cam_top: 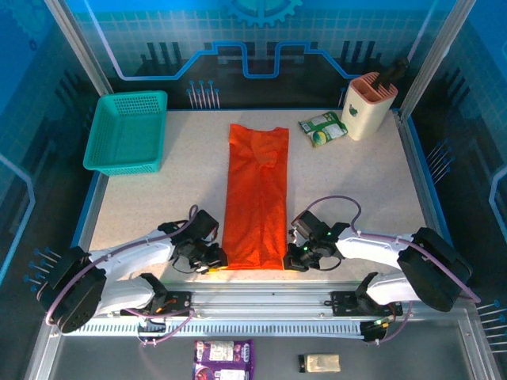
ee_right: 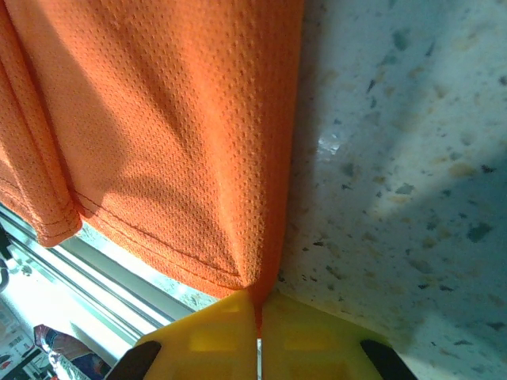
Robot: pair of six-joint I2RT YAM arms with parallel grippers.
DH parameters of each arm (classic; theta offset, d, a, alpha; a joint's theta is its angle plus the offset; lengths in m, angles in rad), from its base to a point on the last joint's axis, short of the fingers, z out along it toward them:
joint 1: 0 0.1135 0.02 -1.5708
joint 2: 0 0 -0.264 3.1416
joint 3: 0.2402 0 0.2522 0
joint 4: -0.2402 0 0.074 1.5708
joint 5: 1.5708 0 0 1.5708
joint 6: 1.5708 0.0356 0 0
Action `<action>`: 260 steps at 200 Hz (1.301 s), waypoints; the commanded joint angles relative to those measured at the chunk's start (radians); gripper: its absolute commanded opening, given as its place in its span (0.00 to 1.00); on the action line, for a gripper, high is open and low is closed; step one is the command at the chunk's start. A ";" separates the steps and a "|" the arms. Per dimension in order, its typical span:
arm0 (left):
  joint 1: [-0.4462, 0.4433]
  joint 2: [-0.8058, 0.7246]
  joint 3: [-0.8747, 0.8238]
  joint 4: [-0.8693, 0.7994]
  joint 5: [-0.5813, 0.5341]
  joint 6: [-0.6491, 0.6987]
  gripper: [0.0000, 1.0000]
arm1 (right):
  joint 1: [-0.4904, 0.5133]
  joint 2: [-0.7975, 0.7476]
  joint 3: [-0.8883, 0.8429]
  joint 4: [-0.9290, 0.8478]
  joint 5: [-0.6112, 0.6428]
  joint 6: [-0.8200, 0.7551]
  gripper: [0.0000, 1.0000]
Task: Fold the inside-out t-shirt
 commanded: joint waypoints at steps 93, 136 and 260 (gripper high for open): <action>0.006 -0.003 -0.016 0.043 -0.002 0.002 0.00 | 0.017 -0.031 -0.013 -0.030 -0.004 0.017 0.00; 0.001 -0.088 0.037 -0.073 0.028 0.033 0.00 | 0.023 -0.141 0.013 -0.144 0.023 0.013 0.00; -0.232 -0.427 0.196 -0.448 0.142 -0.013 0.00 | 0.345 -0.536 0.133 -0.614 0.066 0.182 0.00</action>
